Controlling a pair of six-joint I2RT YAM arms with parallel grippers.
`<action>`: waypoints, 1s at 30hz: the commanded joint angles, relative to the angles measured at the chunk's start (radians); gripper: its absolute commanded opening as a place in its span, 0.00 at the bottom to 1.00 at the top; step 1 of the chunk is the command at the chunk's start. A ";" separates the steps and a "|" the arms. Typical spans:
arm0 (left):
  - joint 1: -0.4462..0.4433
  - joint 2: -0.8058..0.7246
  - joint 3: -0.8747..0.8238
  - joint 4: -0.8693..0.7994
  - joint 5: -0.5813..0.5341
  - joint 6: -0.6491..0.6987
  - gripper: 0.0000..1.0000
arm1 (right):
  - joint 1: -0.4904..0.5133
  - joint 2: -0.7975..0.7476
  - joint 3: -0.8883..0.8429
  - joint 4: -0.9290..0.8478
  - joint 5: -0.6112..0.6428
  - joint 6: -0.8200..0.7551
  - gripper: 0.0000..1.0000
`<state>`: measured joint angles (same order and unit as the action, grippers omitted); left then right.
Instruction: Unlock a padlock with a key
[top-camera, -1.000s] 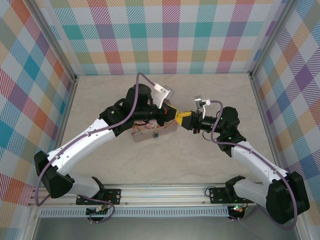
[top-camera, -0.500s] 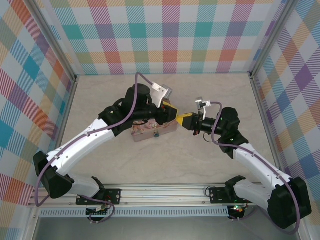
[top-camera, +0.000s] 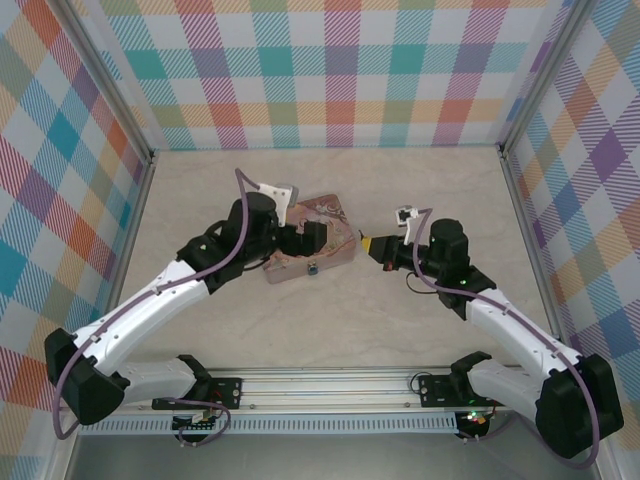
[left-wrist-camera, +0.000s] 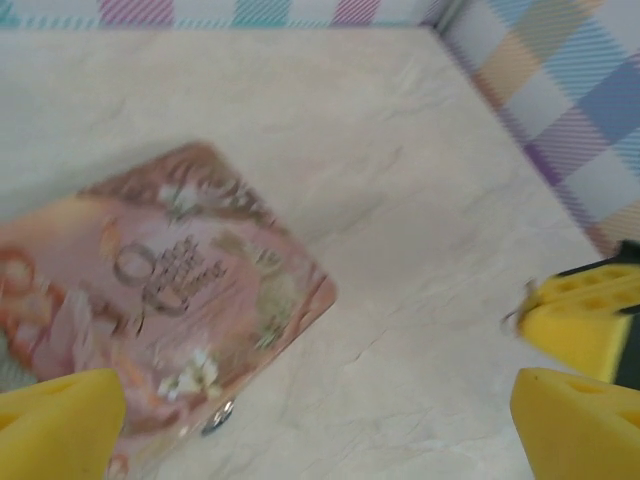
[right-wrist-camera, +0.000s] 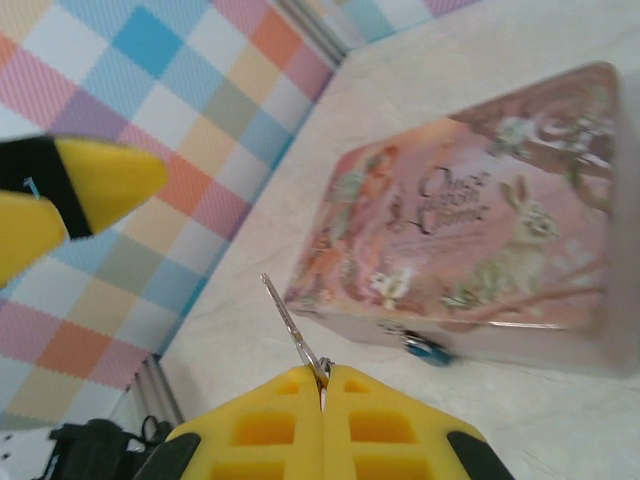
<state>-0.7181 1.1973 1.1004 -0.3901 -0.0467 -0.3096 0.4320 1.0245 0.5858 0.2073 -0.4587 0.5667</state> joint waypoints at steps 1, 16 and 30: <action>-0.004 -0.004 -0.115 0.009 -0.038 -0.104 1.00 | 0.004 0.009 -0.028 -0.031 0.119 0.009 0.00; -0.032 0.162 -0.289 0.202 -0.008 -0.264 1.00 | 0.005 -0.070 -0.071 -0.077 0.203 -0.035 0.00; 0.107 0.299 -0.228 0.324 -0.069 -0.123 1.00 | 0.003 -0.135 -0.090 -0.113 0.209 -0.103 0.00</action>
<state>-0.6491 1.4666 0.8360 -0.1417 -0.0986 -0.5007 0.4320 0.9070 0.5159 0.0998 -0.2600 0.4995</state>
